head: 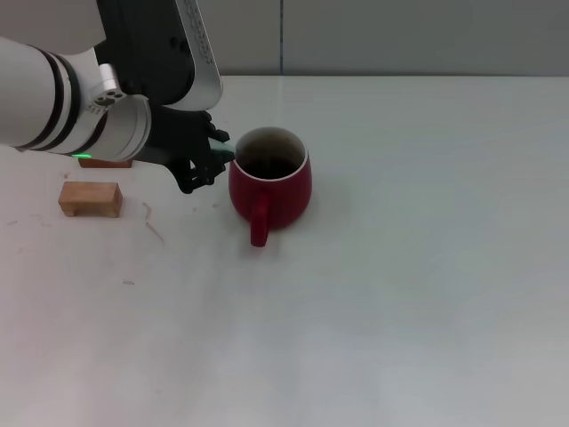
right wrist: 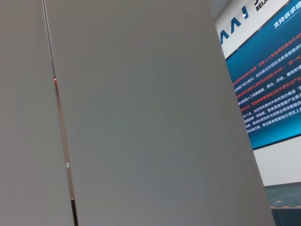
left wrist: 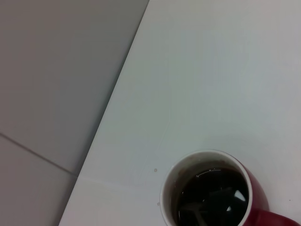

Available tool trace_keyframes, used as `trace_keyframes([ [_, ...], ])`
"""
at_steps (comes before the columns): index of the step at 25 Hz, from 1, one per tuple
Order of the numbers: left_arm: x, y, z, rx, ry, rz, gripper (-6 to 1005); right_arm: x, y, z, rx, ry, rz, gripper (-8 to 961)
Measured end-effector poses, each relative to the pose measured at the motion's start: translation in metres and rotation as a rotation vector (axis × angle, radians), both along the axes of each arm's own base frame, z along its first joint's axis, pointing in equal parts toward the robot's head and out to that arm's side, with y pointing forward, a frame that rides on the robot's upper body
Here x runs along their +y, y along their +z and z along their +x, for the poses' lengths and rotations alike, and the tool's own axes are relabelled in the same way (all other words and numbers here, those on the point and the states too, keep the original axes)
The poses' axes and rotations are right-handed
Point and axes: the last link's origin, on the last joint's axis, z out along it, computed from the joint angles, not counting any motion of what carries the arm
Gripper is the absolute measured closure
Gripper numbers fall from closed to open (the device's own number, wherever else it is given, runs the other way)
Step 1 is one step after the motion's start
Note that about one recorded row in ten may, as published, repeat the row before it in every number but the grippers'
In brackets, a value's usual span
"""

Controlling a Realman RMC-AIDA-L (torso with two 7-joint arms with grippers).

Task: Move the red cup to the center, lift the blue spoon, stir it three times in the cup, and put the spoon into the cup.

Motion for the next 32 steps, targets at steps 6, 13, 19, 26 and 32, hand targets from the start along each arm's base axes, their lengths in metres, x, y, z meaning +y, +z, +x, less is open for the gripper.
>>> trace_keyframes([
  [6, -0.005, -0.002, 0.007, -0.001, -0.035, -0.002, 772, 0.001, 0.000, 0.000, 0.000, 0.003, 0.000, 173],
  [13, -0.003, 0.000, 0.013, -0.040, -0.058, 0.030, 553, 0.000, 0.001, -0.001, -0.001, 0.004, 0.004, 173],
  [19, 0.001, 0.023, 0.040, -0.249, -0.174, 0.231, 392, -0.001, 0.001, 0.000, 0.005, 0.008, 0.008, 174],
  [26, -0.010, 0.073, 0.060, -0.609, -0.396, 0.780, 290, -0.001, 0.003, -0.001, 0.004, 0.011, 0.021, 174],
  [32, -0.022, 0.103, 0.038, -0.913, -0.341, 1.039, 170, -0.003, 0.006, -0.004, -0.010, 0.032, 0.042, 173],
])
